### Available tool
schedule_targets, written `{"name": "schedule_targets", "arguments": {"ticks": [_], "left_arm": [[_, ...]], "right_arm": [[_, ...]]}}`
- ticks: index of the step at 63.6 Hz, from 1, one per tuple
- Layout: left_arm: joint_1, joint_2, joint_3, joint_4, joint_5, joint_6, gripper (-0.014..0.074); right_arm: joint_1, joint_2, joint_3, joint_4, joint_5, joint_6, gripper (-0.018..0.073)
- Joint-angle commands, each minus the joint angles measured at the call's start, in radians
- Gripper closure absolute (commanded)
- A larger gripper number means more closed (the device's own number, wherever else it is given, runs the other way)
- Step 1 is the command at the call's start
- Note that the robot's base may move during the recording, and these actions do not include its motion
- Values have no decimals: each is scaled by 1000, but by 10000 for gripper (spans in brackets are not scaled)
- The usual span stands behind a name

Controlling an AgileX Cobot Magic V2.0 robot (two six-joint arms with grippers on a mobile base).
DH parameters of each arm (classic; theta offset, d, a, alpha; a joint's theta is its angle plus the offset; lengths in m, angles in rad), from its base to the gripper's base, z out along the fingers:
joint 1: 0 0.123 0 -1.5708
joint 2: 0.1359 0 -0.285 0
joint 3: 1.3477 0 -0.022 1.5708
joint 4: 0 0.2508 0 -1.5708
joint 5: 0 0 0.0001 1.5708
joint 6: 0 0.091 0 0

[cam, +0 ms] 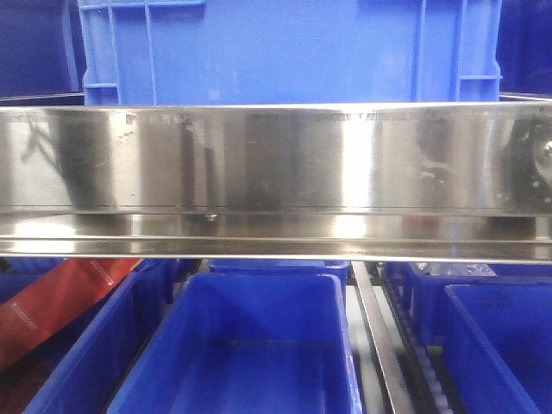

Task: Place valve from conveyor to right shelf box
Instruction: 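Raise both empty grippers up out of the blue bin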

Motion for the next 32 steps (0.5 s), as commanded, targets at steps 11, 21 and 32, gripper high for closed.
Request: {"name": "schedule_targets", "arguments": {"ticks": [11,21,32], "left_arm": [[164,-122,115,-7,-122,-5,707],[284,-266,279,-7,-233,-5,707],[360,-364,434,-7,-329,-5,707]], "right_arm": [[-1,-7,3,-4,-29,-8,713],[-1,-7,3,-4,-29,-8,713],[-1,-7,3,-4,-29,-8,713]]}}
